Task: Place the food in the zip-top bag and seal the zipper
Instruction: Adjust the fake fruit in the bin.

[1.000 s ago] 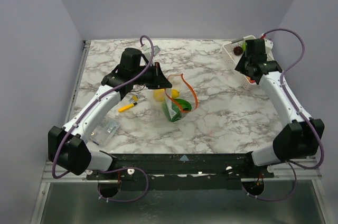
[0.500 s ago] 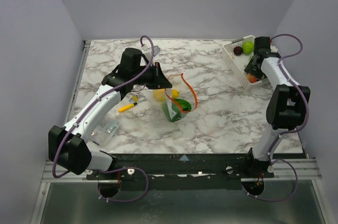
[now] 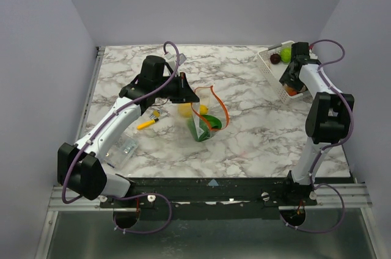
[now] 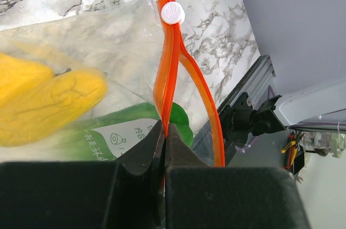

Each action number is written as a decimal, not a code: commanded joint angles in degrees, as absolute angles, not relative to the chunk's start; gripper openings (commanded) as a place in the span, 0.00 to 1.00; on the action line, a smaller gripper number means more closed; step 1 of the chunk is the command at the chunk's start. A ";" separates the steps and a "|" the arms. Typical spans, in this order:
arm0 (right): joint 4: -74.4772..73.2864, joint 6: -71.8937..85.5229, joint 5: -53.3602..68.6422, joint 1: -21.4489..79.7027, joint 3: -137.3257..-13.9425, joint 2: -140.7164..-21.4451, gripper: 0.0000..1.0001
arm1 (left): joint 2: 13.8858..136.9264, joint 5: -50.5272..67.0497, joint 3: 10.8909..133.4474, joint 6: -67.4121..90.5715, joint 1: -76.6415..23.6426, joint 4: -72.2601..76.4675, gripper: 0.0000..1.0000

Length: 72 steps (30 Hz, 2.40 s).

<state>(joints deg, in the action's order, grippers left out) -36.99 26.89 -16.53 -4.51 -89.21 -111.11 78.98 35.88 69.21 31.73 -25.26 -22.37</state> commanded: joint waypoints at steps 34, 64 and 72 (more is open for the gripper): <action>-39.02 23.34 -19.30 -4.82 -93.86 -118.53 0.28 | 79.83 38.10 70.08 31.73 -25.49 -21.49 0.00; -46.40 21.18 -18.92 -5.15 -99.22 -117.54 0.67 | 79.54 38.41 69.92 31.95 -25.58 -21.12 0.00; -48.16 19.74 -17.06 -5.15 -96.43 -113.81 0.64 | 79.88 38.78 69.95 32.17 -25.53 -21.06 0.00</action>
